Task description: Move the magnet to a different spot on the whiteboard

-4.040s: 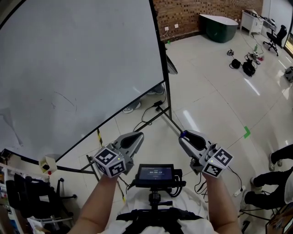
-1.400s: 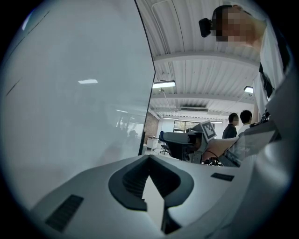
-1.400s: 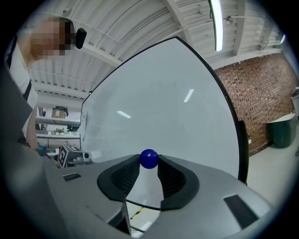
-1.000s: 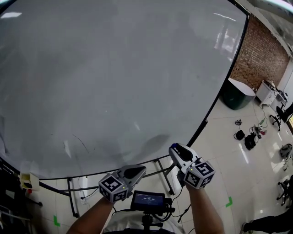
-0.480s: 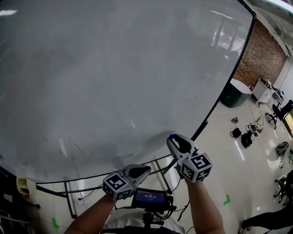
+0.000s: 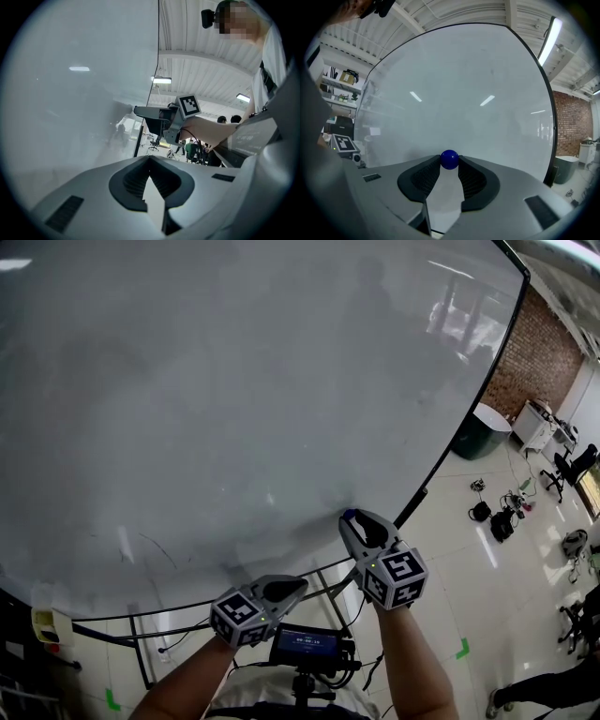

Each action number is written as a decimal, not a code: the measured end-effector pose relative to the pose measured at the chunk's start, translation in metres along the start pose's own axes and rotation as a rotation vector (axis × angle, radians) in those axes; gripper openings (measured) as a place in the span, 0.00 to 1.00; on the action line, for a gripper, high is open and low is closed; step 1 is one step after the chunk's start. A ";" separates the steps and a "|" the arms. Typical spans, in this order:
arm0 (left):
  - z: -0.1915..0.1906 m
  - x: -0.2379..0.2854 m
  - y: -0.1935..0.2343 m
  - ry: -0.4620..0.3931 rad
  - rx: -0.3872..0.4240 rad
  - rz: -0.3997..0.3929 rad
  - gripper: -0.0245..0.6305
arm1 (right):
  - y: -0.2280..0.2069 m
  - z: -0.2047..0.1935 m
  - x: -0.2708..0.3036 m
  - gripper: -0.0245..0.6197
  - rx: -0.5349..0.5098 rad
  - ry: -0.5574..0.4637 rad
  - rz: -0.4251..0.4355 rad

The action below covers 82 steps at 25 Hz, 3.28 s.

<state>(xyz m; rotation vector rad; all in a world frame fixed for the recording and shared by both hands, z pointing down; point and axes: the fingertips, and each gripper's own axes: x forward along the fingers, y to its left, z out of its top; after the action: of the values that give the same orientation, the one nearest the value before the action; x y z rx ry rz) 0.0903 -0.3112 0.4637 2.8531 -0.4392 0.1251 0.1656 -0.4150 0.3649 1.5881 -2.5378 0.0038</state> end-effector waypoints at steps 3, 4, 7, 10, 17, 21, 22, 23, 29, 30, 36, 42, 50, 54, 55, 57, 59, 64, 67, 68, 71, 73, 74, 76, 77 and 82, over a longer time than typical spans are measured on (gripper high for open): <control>-0.004 -0.003 0.003 -0.002 -0.009 0.003 0.05 | 0.000 -0.001 0.002 0.26 -0.007 -0.003 -0.017; -0.001 -0.004 0.004 -0.006 -0.009 0.003 0.05 | 0.000 -0.001 0.003 0.26 -0.010 -0.003 -0.022; 0.001 -0.005 0.009 -0.012 -0.010 0.005 0.05 | 0.001 -0.001 0.008 0.26 -0.019 0.005 -0.033; 0.003 -0.005 0.012 -0.019 -0.014 0.005 0.05 | 0.002 -0.002 0.011 0.26 -0.026 0.013 -0.039; 0.008 0.000 0.018 -0.020 -0.024 0.017 0.05 | -0.002 -0.003 0.010 0.26 -0.050 0.005 -0.056; 0.010 0.000 0.018 -0.021 -0.016 0.016 0.05 | -0.004 0.001 0.004 0.30 -0.035 -0.033 -0.047; 0.008 -0.001 0.020 -0.021 -0.009 0.015 0.05 | -0.004 0.003 0.001 0.30 -0.031 -0.048 -0.042; 0.008 -0.001 0.021 -0.022 -0.005 0.016 0.05 | -0.004 0.005 0.000 0.30 -0.026 -0.062 -0.038; 0.004 -0.001 0.020 -0.010 -0.016 0.026 0.05 | -0.006 0.006 -0.016 0.30 0.006 -0.101 -0.019; 0.004 -0.001 0.020 -0.007 -0.016 0.029 0.05 | -0.006 0.006 -0.020 0.30 0.006 -0.105 -0.015; 0.003 -0.004 0.008 -0.009 -0.011 0.048 0.05 | -0.004 -0.003 -0.040 0.30 0.048 -0.113 0.003; 0.001 -0.005 -0.018 0.003 0.003 0.075 0.05 | -0.004 -0.012 -0.079 0.23 0.105 -0.128 0.020; -0.011 0.003 -0.069 -0.004 -0.003 0.117 0.05 | -0.012 -0.042 -0.156 0.21 0.148 -0.100 0.032; -0.030 0.000 -0.091 0.010 -0.022 0.148 0.05 | -0.006 -0.074 -0.196 0.21 0.199 -0.064 0.061; -0.034 -0.001 -0.097 0.016 -0.027 0.156 0.05 | -0.004 -0.080 -0.205 0.21 0.208 -0.061 0.072; -0.038 -0.002 -0.111 0.020 -0.037 0.171 0.05 | 0.001 -0.091 -0.223 0.21 0.222 -0.058 0.099; -0.040 -0.003 -0.127 0.020 -0.031 0.188 0.05 | 0.007 -0.100 -0.242 0.21 0.233 -0.056 0.127; -0.055 -0.015 -0.167 0.042 -0.008 0.237 0.05 | 0.027 -0.116 -0.284 0.11 0.273 -0.085 0.195; -0.066 -0.027 -0.184 0.048 -0.012 0.264 0.05 | 0.043 -0.121 -0.303 0.09 0.295 -0.100 0.235; -0.069 -0.031 -0.188 0.046 -0.017 0.273 0.05 | 0.049 -0.122 -0.307 0.09 0.296 -0.101 0.248; -0.072 -0.042 -0.204 0.028 -0.024 0.287 0.05 | 0.067 -0.124 -0.320 0.09 0.297 -0.100 0.284; -0.073 -0.045 -0.218 0.019 -0.023 0.288 0.05 | 0.077 -0.127 -0.329 0.09 0.298 -0.100 0.306; -0.075 -0.047 -0.225 0.018 -0.021 0.287 0.05 | 0.081 -0.128 -0.335 0.09 0.298 -0.099 0.315; -0.080 -0.050 -0.240 0.019 -0.017 0.282 0.05 | 0.090 -0.131 -0.347 0.09 0.298 -0.097 0.335; -0.083 -0.053 -0.247 0.019 -0.017 0.278 0.05 | 0.095 -0.133 -0.352 0.09 0.300 -0.096 0.346; -0.099 -0.068 -0.264 0.016 -0.028 0.264 0.05 | 0.115 -0.145 -0.369 0.08 0.311 -0.084 0.378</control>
<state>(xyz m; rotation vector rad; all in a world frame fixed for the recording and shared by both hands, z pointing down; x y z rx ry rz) 0.1020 -0.0222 0.4895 2.7508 -0.8064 0.1886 0.2393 -0.0234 0.4709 1.1839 -2.9806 0.3988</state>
